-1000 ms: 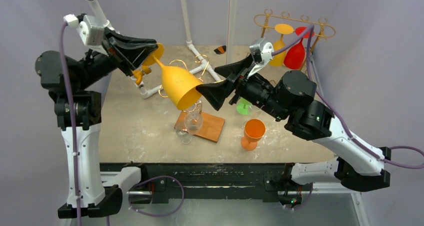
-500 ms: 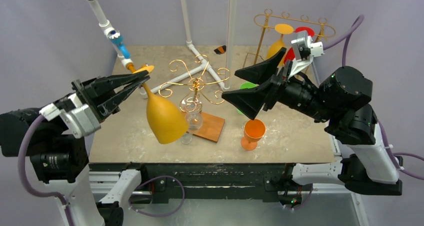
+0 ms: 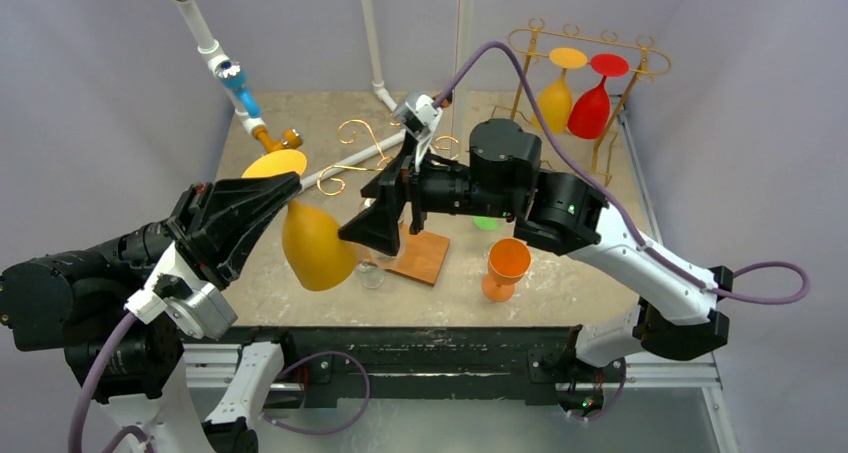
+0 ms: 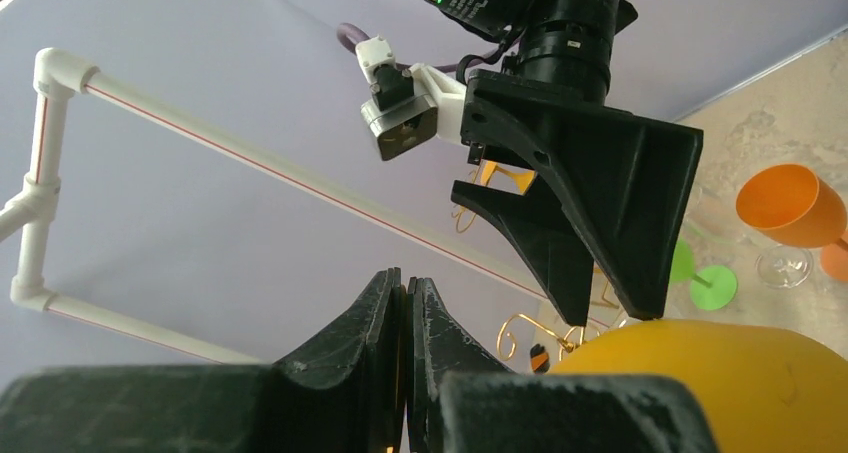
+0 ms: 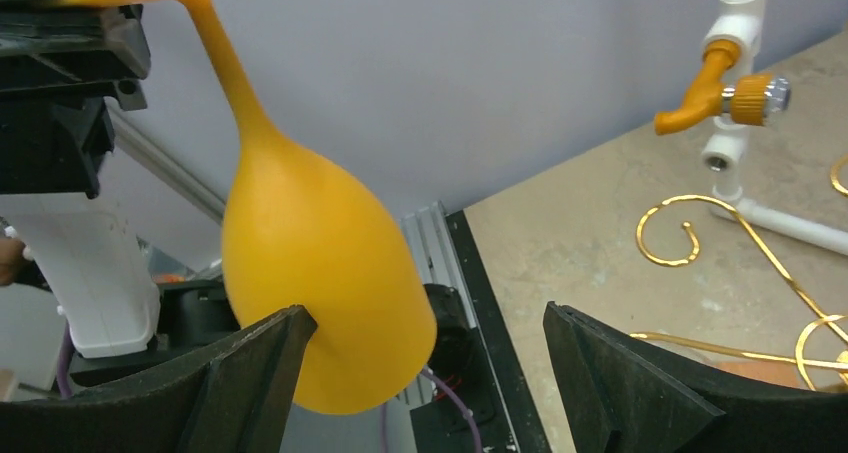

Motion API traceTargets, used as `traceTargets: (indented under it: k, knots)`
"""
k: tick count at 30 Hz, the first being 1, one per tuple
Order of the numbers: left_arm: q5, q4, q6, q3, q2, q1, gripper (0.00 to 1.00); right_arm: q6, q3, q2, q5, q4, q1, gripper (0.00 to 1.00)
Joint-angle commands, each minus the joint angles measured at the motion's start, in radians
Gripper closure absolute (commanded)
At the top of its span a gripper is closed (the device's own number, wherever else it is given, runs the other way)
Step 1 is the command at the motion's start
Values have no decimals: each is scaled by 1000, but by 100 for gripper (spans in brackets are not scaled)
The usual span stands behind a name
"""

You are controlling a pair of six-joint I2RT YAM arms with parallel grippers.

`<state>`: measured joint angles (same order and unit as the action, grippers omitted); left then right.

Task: Place the wine glass upside down on the wine glass rack
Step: Turn the wine glass upside down at the wine rack.

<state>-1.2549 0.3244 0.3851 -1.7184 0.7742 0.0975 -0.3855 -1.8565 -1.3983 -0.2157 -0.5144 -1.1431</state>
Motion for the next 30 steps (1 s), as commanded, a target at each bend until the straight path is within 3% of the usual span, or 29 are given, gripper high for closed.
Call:
traceTargets:
  k: [1, 12, 30]
  knots:
    - [-69, -21, 120, 25, -18, 30, 100, 29, -33, 10, -25, 102, -66, 1]
    - [-89, -21, 158, 49, -32, 47, 100, 28, 119, 8, -90, 292, -119, 1]
    - [-106, -40, 150, 40, -41, 49, 100, 40, 99, -115, -42, 346, -162, 1]
